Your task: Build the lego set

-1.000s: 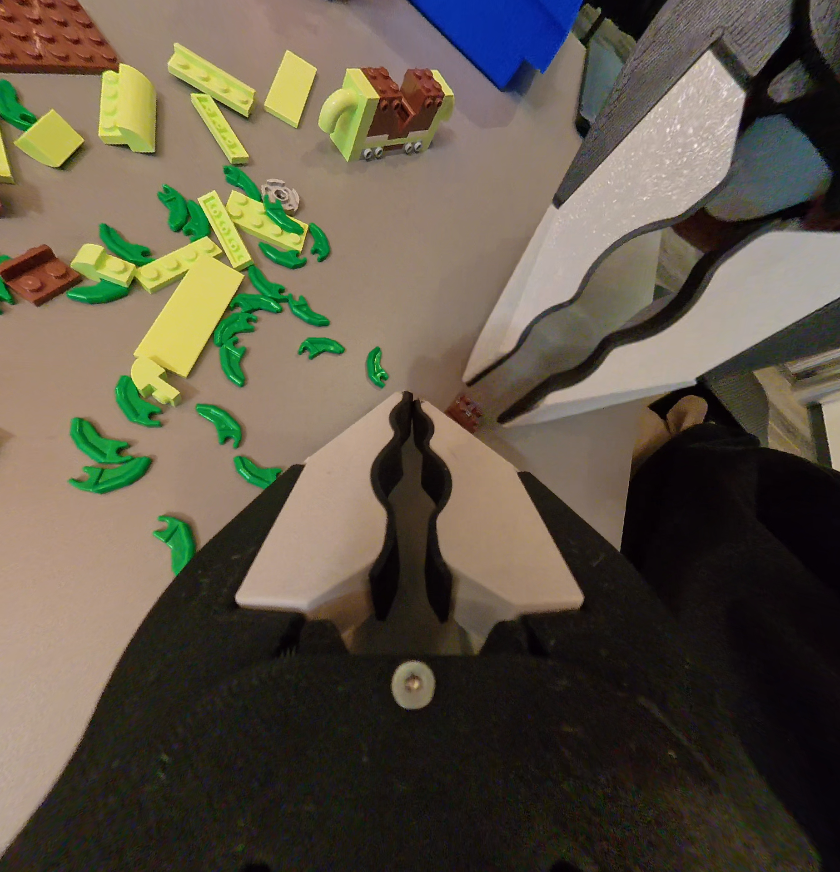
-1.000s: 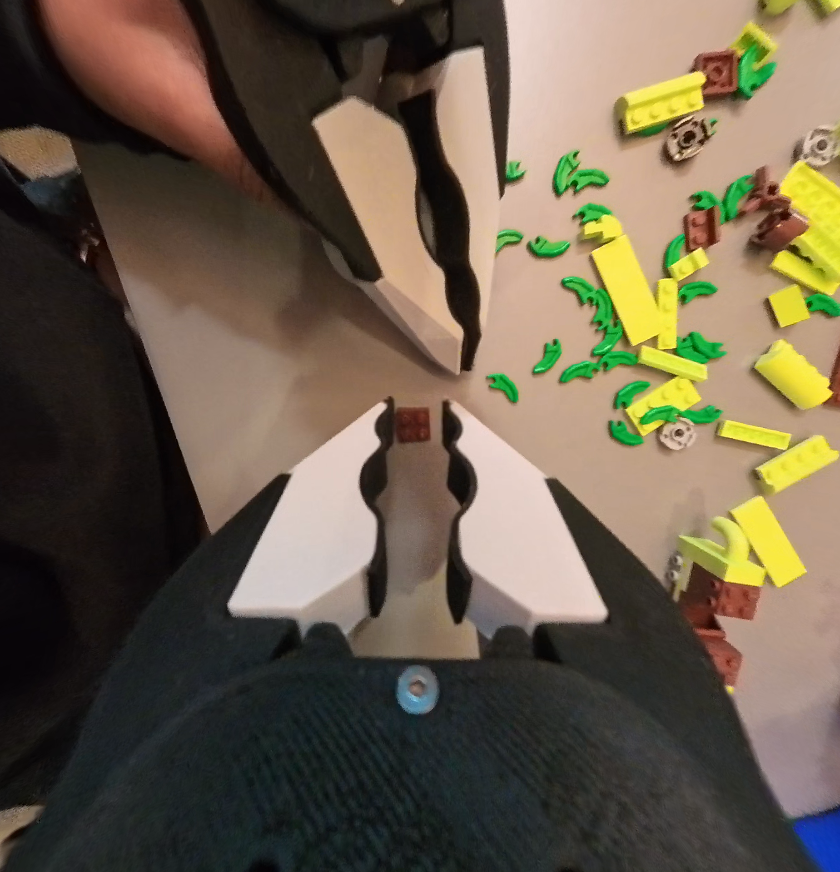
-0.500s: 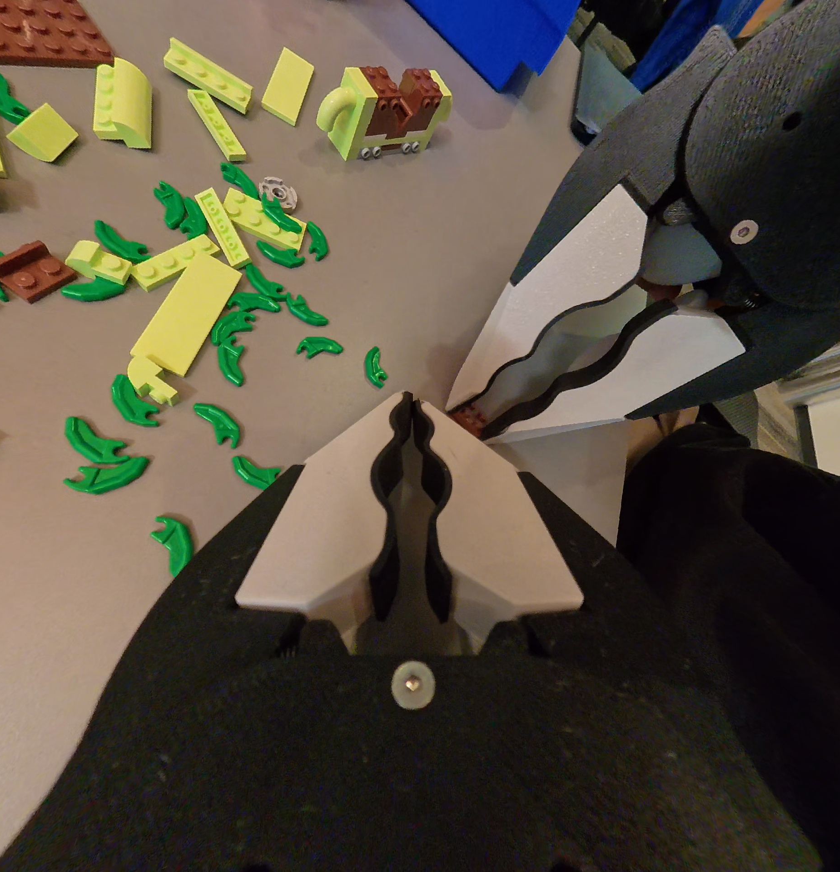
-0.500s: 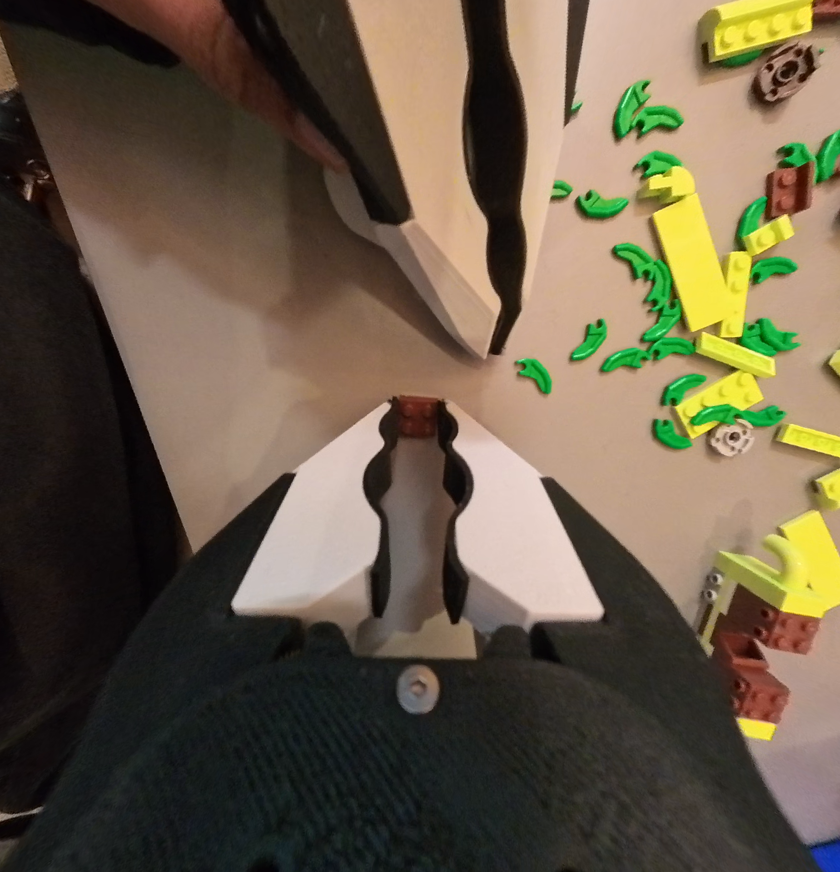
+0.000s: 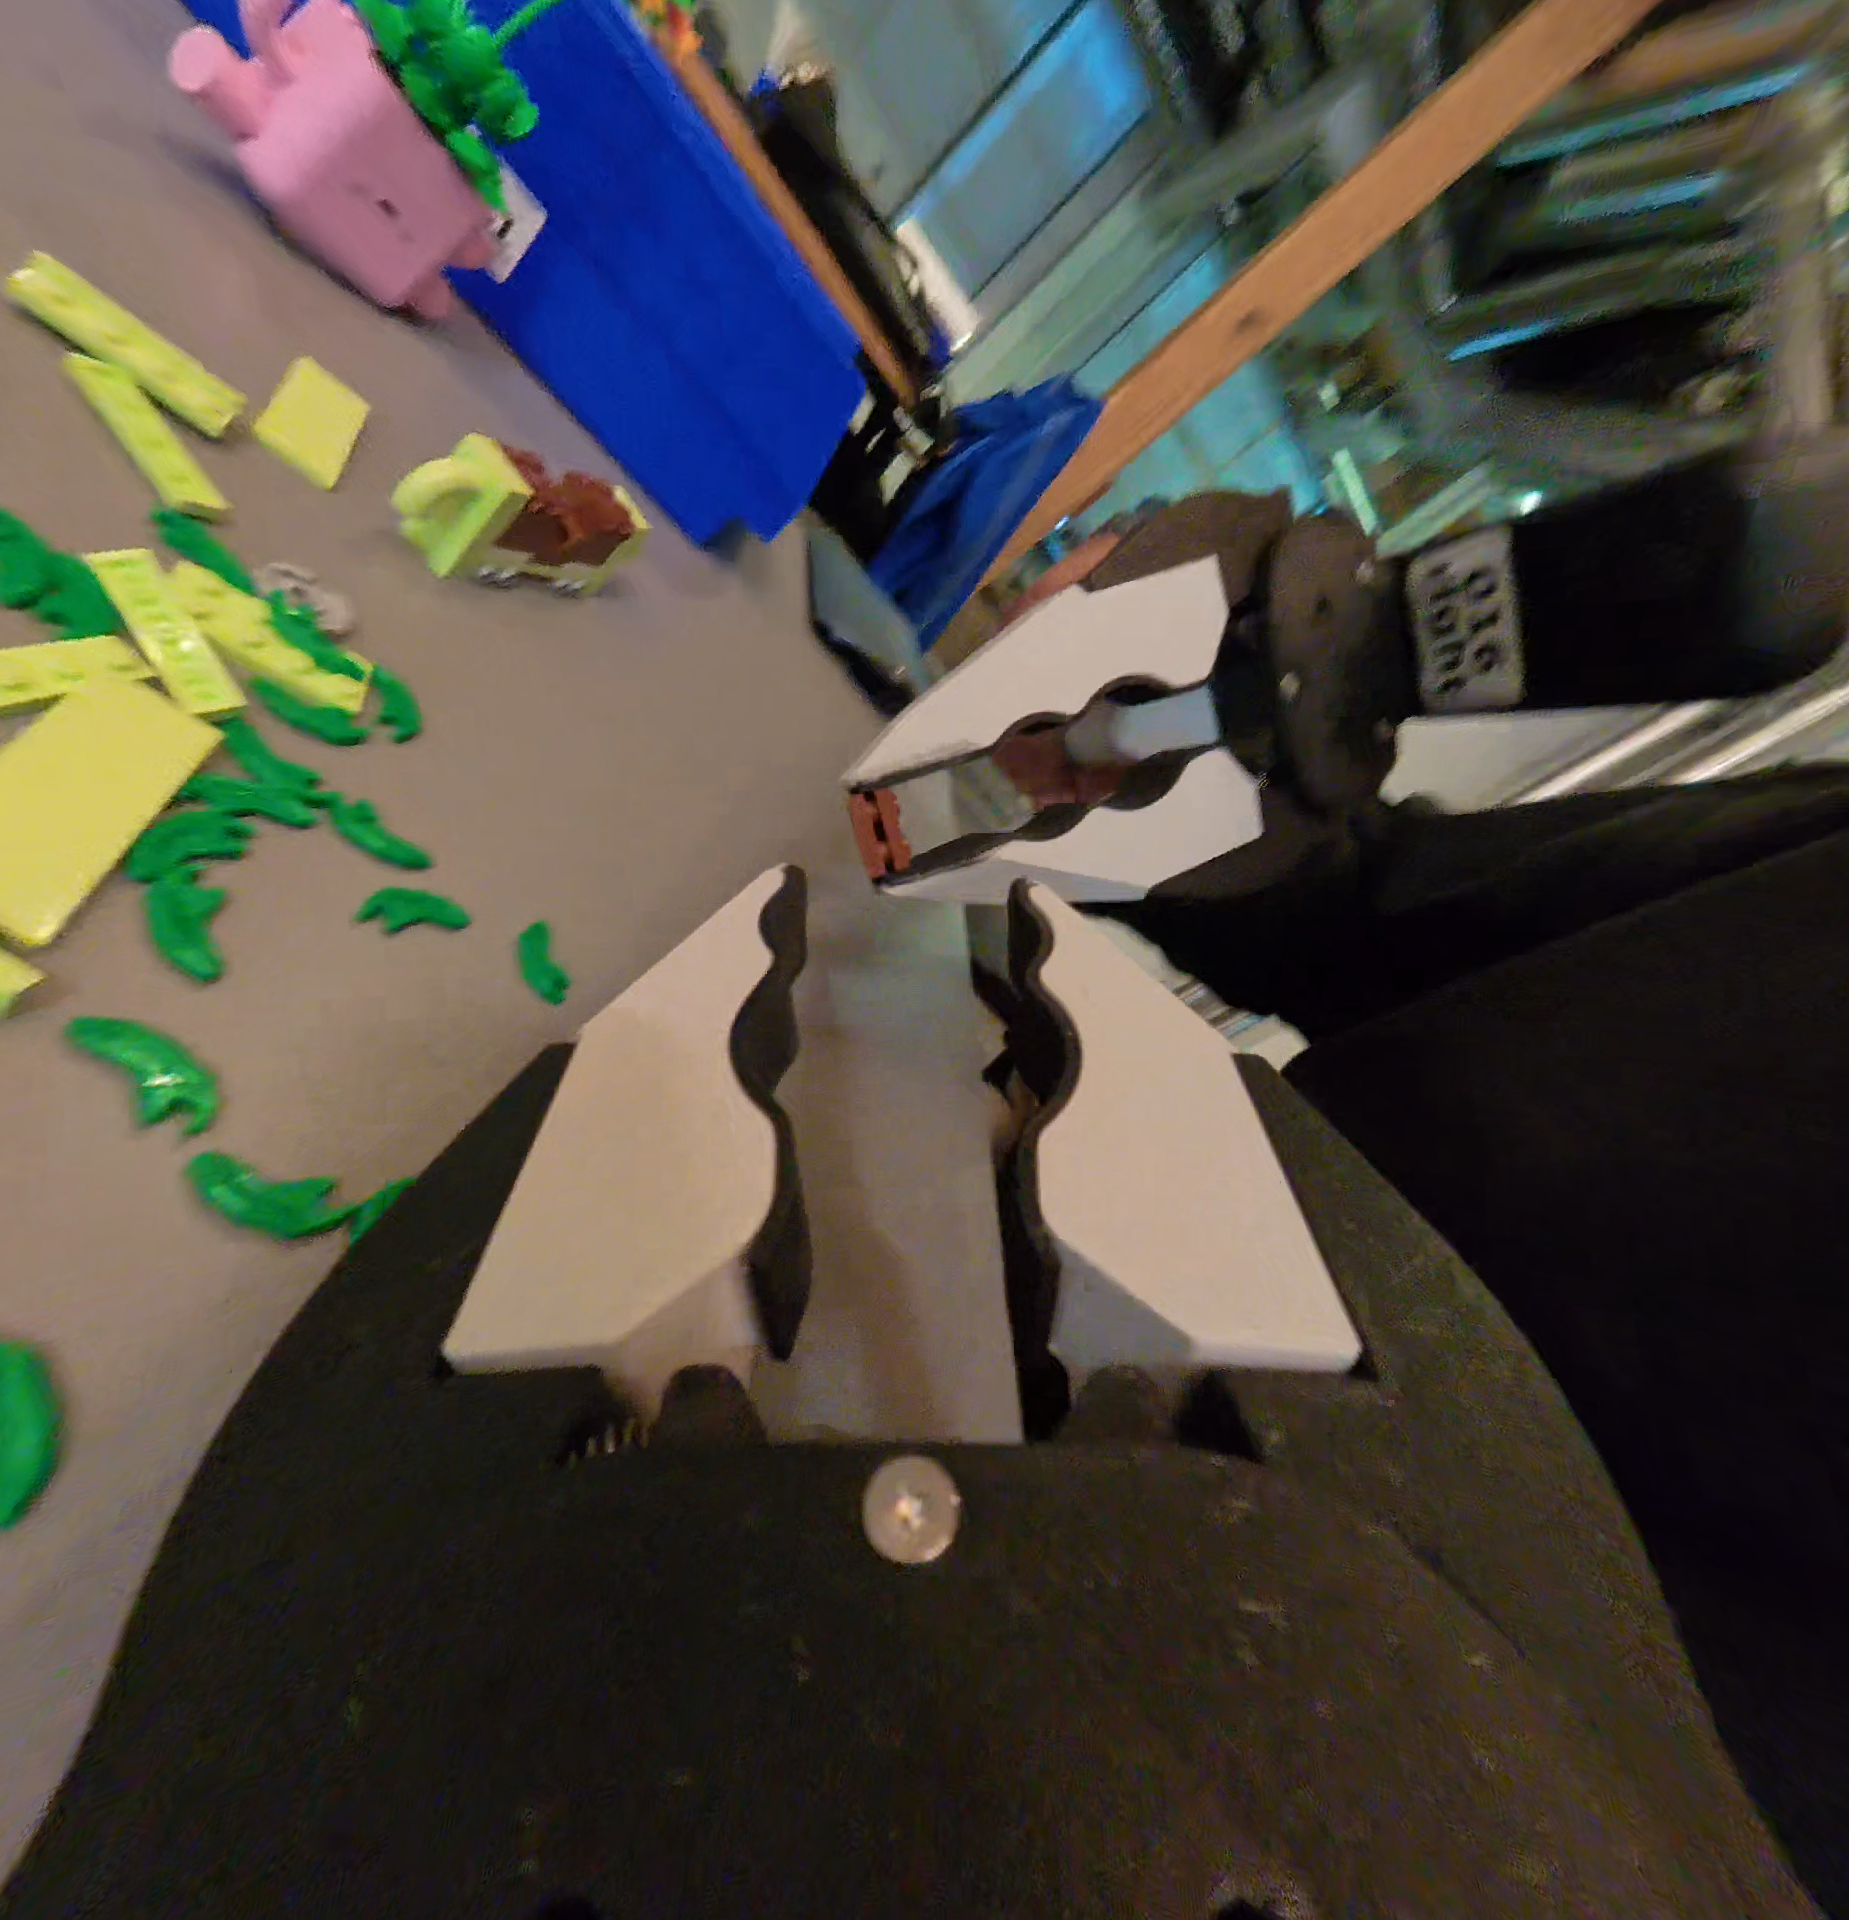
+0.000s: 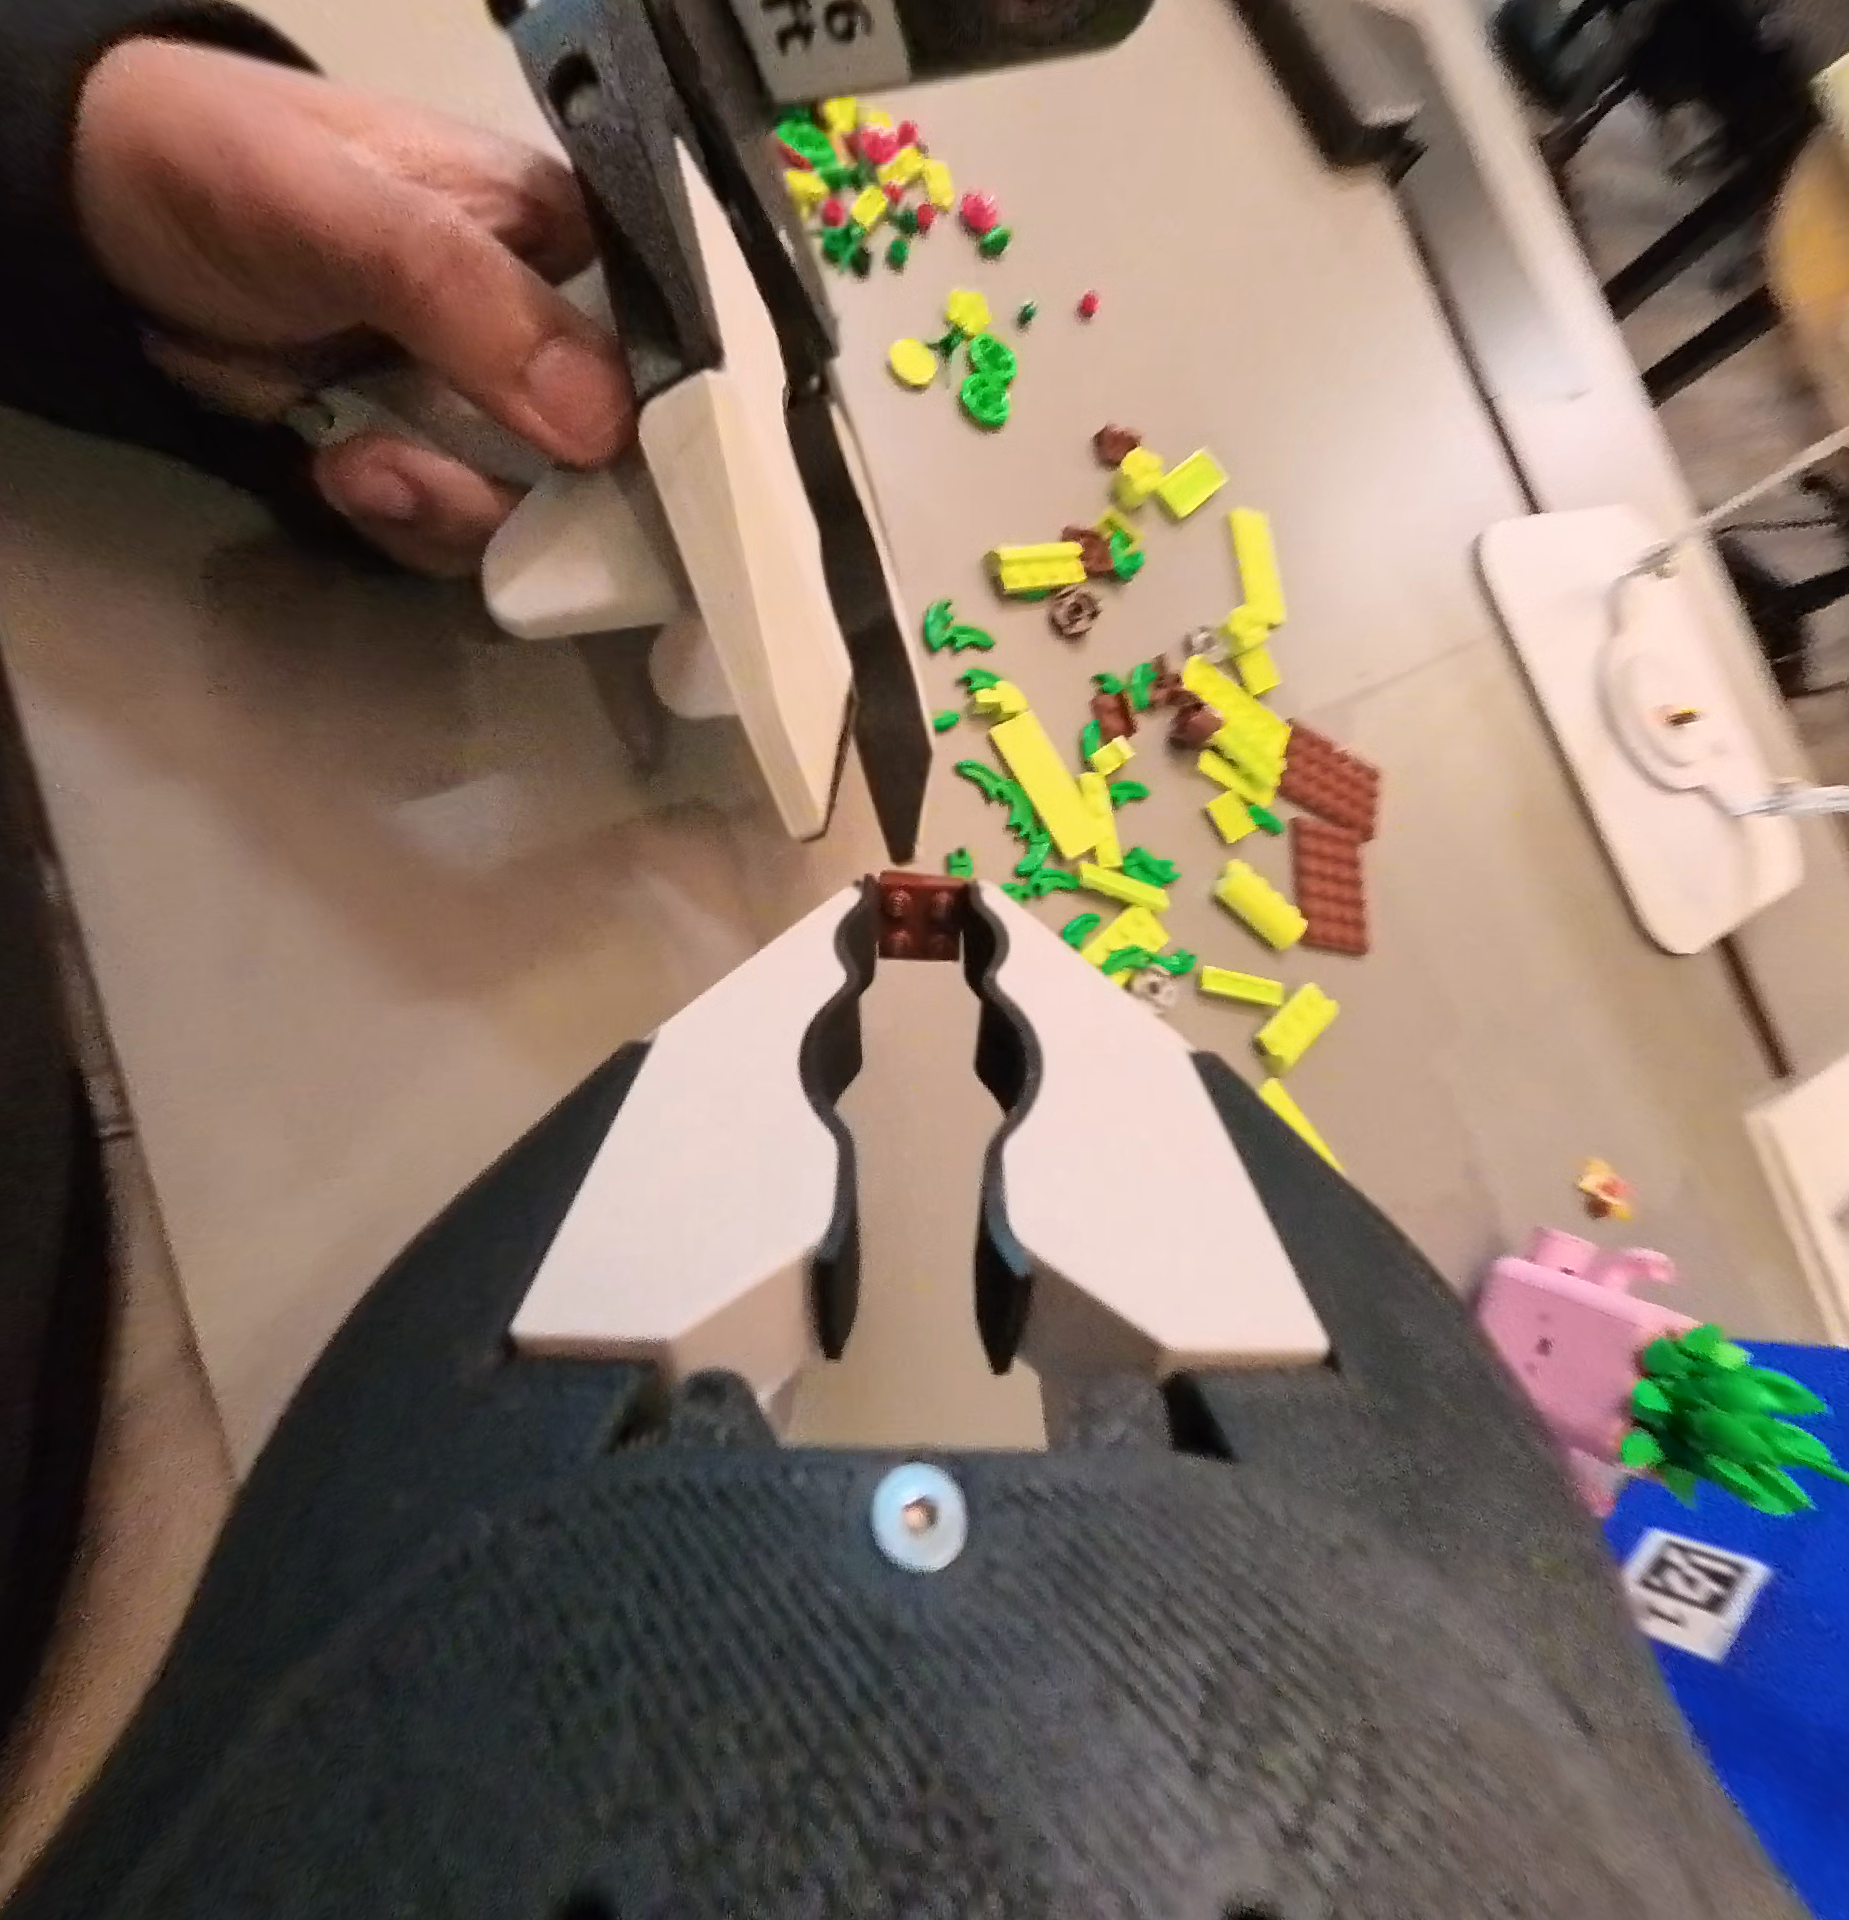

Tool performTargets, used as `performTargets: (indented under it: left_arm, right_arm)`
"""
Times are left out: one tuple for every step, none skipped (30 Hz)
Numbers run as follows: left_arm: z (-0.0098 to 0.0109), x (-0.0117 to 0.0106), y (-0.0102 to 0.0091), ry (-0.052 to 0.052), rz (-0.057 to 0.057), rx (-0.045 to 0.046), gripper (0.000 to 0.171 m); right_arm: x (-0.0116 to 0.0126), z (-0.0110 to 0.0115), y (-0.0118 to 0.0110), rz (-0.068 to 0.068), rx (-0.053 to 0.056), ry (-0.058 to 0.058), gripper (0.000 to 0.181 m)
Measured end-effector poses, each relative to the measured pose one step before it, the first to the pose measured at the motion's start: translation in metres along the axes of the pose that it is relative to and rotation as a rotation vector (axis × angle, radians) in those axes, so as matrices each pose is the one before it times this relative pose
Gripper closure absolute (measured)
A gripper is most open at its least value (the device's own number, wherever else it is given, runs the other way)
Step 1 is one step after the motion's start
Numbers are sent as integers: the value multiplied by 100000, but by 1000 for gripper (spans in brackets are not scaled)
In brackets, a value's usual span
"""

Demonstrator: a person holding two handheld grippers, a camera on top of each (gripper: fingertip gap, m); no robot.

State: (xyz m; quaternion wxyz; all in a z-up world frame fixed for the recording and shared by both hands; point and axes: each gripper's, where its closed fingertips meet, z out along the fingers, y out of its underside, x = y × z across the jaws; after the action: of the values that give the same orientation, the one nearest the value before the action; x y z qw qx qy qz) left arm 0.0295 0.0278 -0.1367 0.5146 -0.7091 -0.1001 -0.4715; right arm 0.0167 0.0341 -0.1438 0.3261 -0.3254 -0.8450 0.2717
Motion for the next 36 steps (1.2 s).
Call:
performTargets:
  left_arm:
    - [136,301,-228,1303,-431,2383,135]
    - [147,194,-120,10,489,1477,136]
    - [173,91,24,-763,982,347,136]
    - [191,34,109,-989,1118,-194,136]
    - [184,33,116,-890,967,-176,139]
    - [151,29,85,-660,608,61,142]
    - [99,119,-17,-55,465,745,146]
    - [50,292,-91,1065,523,1117,150]
    - [37,237,-104,788,335,964,153]
    - [35,149,-46,292,480,587,155]
    - [30,62,-31,-279,631,397,156]
    - [47,45,34,-281,615,7,158]
    - [58,6,105,-266,152,-526,159]
    - [45,-19,93,-318,-38,-485,163]
    - [25,69,37,433,56,-61,165]
    - [-18,71,-65,285,-349,504,166]
    - [2,77,-13,214,45,161,166]
    - [-30,110,-46,343,380,257,166]
    - [-27,120,-44,194,517,136,166]
    - [-12,36,-5,-453,663,-120,166]
    - [-10,14,4,-678,1135,-187,167]
    - [-6,50,29,-418,1222,-437,167]
    - [-19,50,32,-231,1350,-587,167]
    - [-58,40,6,-54,1269,-398,167]
    - [-48,-8,31,30,898,-565,167]
    - [-67,57,2,557,909,-311,167]
    - [-66,131,-8,1088,1007,-293,167]
    - [-44,146,73,1078,1198,-965,167]
    - [-8,96,193,579,1720,-1861,167]
    - [14,114,253,333,2615,-2281,167]
    - [61,229,252,503,3210,-2326,167]
    - [101,269,293,527,3426,-2742,167]
    - [138,213,378,-144,3793,-3239,167]
    - [178,271,456,47,4365,-3563,167]
    - [230,229,485,-421,4447,-3767,167]
    - [251,30,486,-1846,4060,-3696,167]
  right_arm:
    - [221,-248,-54,-1416,1351,4218,168]
    - [98,-215,35,-1796,762,3764,168]
    - [-41,-189,15,-2142,610,2838,168]
    - [-57,-178,12,-2133,224,2799,168]
    - [-61,-162,-37,-2201,73,2745,168]
    - [-73,-166,-100,-2308,203,2432,168]
    - [-7,-151,-118,-2359,-40,2693,168]
    - [69,-134,-67,-2645,-369,2908,168]
    - [-35,-113,-74,-2812,-255,1974,168]
    - [-76,-92,-82,-2444,-232,1527,168]
    - [-60,-88,-110,-2131,-92,1431,168]
    - [-119,-70,-118,-1885,17,751,168]
    - [-102,-68,-126,-1668,-28,762,167]
    - [-22,-109,-198,-1706,477,1010,168]
    - [3,-103,-140,-1586,170,901,167]
    - [24,-49,-52,-1218,-275,693,167]
    - [32,-47,-53,-502,-144,380,167]
    - [38,-74,-104,148,325,262,167]
    - [38,-71,-81,653,458,58,167]
    - [-12,-33,-39,1057,240,-380,168]
    - [-22,-50,-58,1283,413,-641,167]
    - [-50,-56,-88,1674,849,-1151,167]
    - [-156,-74,-113,2391,1247,-2487,163]
    - [-227,-123,-148,3439,1759,-3693,159]
    - [-143,-236,-221,4724,2518,-3978,157]
    - [-15,-326,-283,5743,3235,-4010,153]
    - [88,-394,-246,6148,3243,-4211,152]
    - [108,-399,-160,6290,2746,-4729,153]
    - [157,-392,-46,6162,2187,-4603,151]
    - [-91,-375,-24,5283,2155,-5852,152]
    - [-422,-341,37,4367,1688,-7339,151]
    - [-335,-263,135,3602,866,-5808,150]
    - [-390,-170,170,2195,559,-5017,150]
    - [-248,-99,246,893,-264,-3155,149]
    - [-128,-18,285,-530,-968,-1595,148]
    - [-269,50,331,-1345,-1637,-1981,149]
